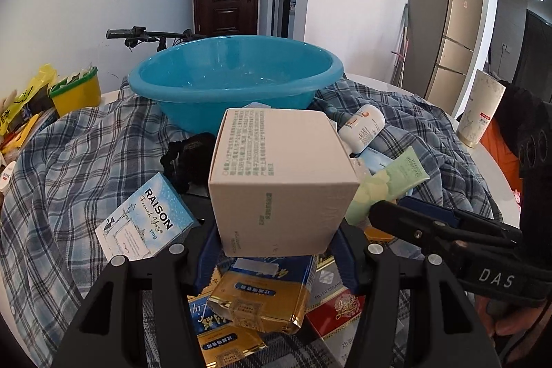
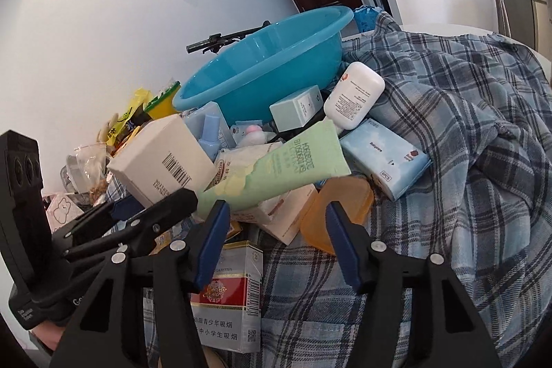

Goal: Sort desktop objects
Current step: 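Lift the cream box with the left tool while the right tool grasps the pale green tube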

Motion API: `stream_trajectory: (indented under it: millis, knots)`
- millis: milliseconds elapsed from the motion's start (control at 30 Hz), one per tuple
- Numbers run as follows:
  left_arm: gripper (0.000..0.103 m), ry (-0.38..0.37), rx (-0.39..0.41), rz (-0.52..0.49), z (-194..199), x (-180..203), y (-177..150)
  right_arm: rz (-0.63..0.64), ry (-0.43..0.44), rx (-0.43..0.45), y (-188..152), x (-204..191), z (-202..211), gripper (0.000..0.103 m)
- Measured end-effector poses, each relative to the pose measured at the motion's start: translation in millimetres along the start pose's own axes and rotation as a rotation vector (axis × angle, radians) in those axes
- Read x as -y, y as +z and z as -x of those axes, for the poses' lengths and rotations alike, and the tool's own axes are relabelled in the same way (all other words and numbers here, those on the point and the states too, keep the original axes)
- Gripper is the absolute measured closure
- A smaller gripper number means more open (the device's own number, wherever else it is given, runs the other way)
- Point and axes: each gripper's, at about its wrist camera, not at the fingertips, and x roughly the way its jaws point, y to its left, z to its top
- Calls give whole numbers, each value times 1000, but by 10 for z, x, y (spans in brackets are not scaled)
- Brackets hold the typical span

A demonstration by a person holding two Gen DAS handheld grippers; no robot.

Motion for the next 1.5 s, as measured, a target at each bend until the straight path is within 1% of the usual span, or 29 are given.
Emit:
stream_trajectory:
  millis: [67, 200, 300, 400, 500, 567, 600, 667, 767, 833, 900, 967, 1067, 1133, 1200, 1300, 1400, 1467, 1500]
  knots:
    - [43, 4, -2, 1, 10, -4, -14, 7, 9, 1, 4, -45, -7, 47]
    - [43, 15, -12, 3, 11, -10, -60, 40, 29, 6, 4, -122, -11, 61]
    - [43, 13, -21, 17, 15, -40, -106, 45, 42, 2, 12, -128, -27, 64]
    - [44, 7, -46, -5, -10, 22, -177, 41, 53, 0, 13, -130, -34, 64]
    - [44, -15, -54, -19, -28, 95, -218, 61, 54, 4, 3, -167, -40, 69]
    - [44, -18, -55, -30, -41, 146, -213, 75, 65, -7, -2, -201, -69, 70]
    - [45, -5, -54, -34, -44, 160, -204, 82, 59, -9, -4, -218, -84, 71]
    - [45, 2, -49, -33, -45, 161, -196, 75, 56, -4, 13, -216, -105, 71]
    - [46, -17, -34, 1, -1, 86, -199, 11, 89, 4, 73, -144, -113, 71]
    - [46, 4, -11, 16, 55, 29, -198, -35, 108, 17, 102, -88, -96, 71]
    - [46, 23, -6, 23, 79, -9, -194, -59, 103, 33, 137, -65, -91, 71]
    - [46, 27, -14, 20, 67, -23, -190, -48, 79, 27, 165, -81, -127, 71]
    - [46, 23, -40, 5, -9, 14, -214, -55, 85, -6, 176, -93, -228, 57]
    - [46, 15, -44, -3, -46, 51, -233, -34, 77, -1, 160, -125, -247, 58]
    - [46, 10, -43, -6, -62, 80, -231, 9, 69, 7, 136, -181, -244, 67]
    - [46, 11, -33, 0, -34, 69, -207, 54, 69, 30, 108, -237, -169, 78]
    - [46, 39, -16, 14, 21, 3, -200, 106, 44, 88, 102, -293, -38, 84]
    - [46, 51, 5, 36, 76, -77, -197, 139, 28, 111, 105, -325, 32, 86]
    - [46, 62, 31, 57, 129, -119, -196, 148, 18, 126, 111, -337, 72, 86]
